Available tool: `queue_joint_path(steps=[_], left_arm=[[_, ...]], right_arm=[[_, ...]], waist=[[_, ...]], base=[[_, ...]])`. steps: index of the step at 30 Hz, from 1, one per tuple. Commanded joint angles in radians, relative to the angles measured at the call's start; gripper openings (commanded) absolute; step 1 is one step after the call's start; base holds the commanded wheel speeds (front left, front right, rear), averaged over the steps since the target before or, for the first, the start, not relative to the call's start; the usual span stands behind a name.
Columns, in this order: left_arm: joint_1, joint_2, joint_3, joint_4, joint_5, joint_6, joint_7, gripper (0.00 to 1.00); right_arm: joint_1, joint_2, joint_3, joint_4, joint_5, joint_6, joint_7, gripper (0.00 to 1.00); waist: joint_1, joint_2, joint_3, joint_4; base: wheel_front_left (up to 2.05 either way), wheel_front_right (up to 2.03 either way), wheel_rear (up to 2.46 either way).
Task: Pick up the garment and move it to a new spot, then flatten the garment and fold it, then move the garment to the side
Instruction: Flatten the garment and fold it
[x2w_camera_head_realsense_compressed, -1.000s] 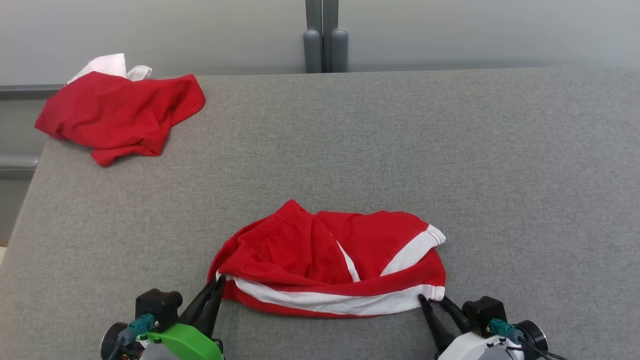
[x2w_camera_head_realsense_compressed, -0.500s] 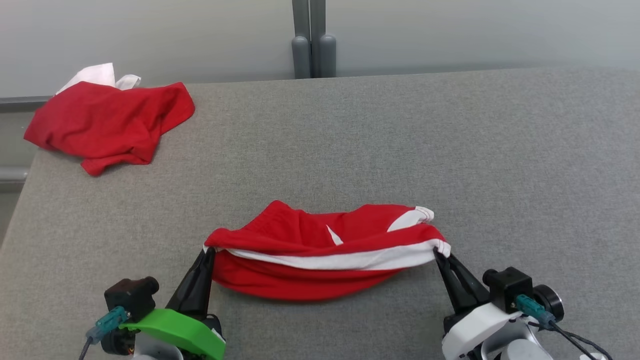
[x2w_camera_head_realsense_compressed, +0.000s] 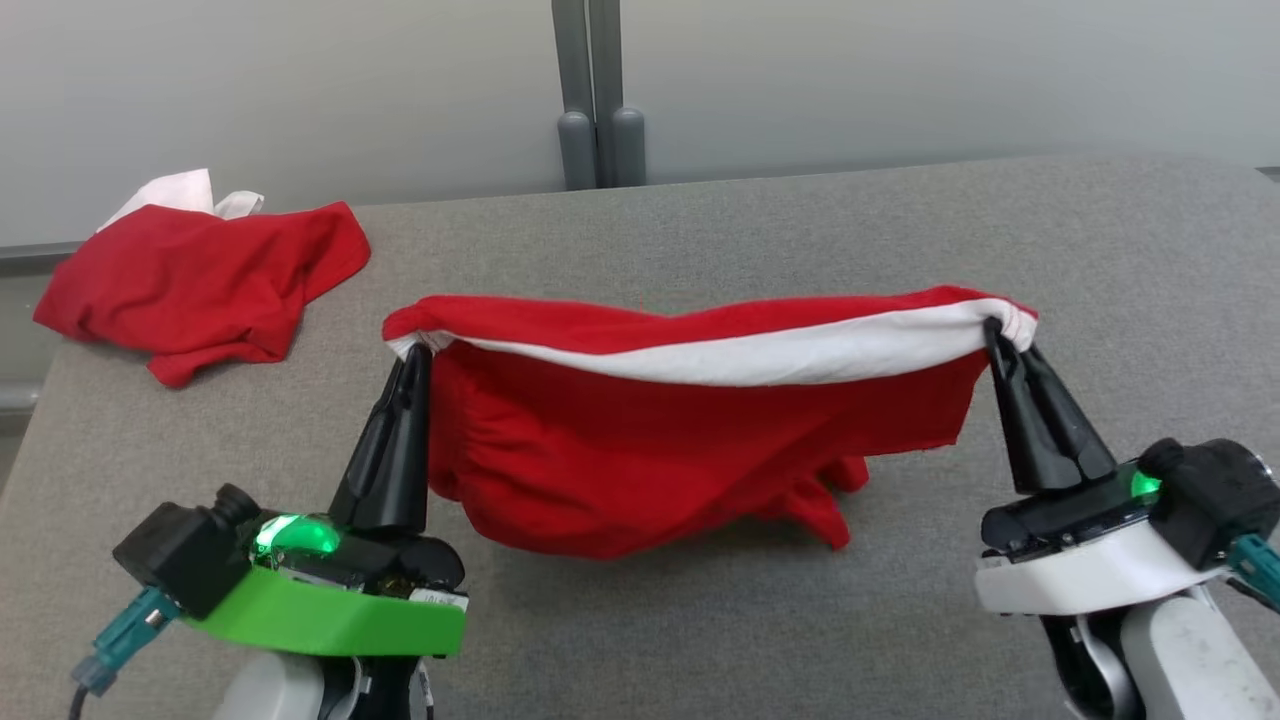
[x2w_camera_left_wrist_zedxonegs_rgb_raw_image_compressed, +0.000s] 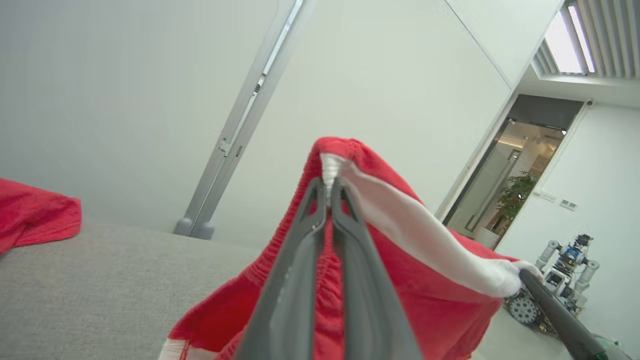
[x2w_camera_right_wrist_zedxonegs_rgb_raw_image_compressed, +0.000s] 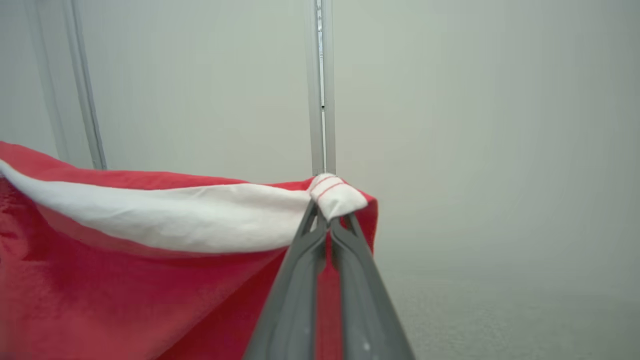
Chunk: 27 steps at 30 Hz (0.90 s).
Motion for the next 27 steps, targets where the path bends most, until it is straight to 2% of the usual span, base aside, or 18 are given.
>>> queue_joint_path(steps=[1,8,13,18,20,24,27], left_arm=[[-0.011,0.006,0.003,-0.05,-0.003,0.006,0.005,0.0],[-0.055,0.037,0.024,-0.312,-0.021,0.053,0.087,0.0],[-0.128,0.073,0.04,-0.347,-0.007,0.075,0.152,0.0],[-0.274,0.098,0.045,-0.227,-0.03,0.059,0.229,0.0],[-0.362,0.109,0.039,-0.15,-0.02,0.047,0.26,0.0],[-0.571,0.098,0.054,0.039,-0.011,0.037,0.28,0.0],[-0.746,0.089,0.069,0.187,0.023,0.032,0.259,0.0]], right_arm=[[0.016,-0.009,-0.013,-0.05,0.006,0.0,0.008,0.0],[0.029,-0.032,-0.09,-0.306,-0.017,0.0,0.079,0.0],[-0.007,-0.037,-0.105,-0.362,-0.016,0.0,0.122,0.0],[-0.129,-0.045,-0.067,-0.279,0.036,0.0,0.155,0.0],[-0.221,-0.072,-0.043,-0.214,0.025,0.0,0.159,0.0],[-0.456,-0.067,-0.006,-0.034,0.034,0.0,0.124,0.0],[-0.652,-0.028,-0.002,0.119,0.018,0.0,0.075,0.0]], waist=[[0.0,-0.0001,-0.011,-0.012],[0.0,-0.0001,-0.01,-0.038],[0.0,-0.0001,0.019,-0.051],[0.0,-0.0001,0.088,-0.069],[0.0,-0.0001,0.122,-0.081],[0.0,-0.0001,0.196,-0.11],[0.0,-0.0001,0.257,-0.142]], base=[[0.0,0.0,0.0],[0.0,0.0,0.0],[0.0,0.0,0.0],[0.0,0.0,0.0],[0.0,0.0,0.0],[0.0,0.0,0.0],[0.0,0.0,0.0]])
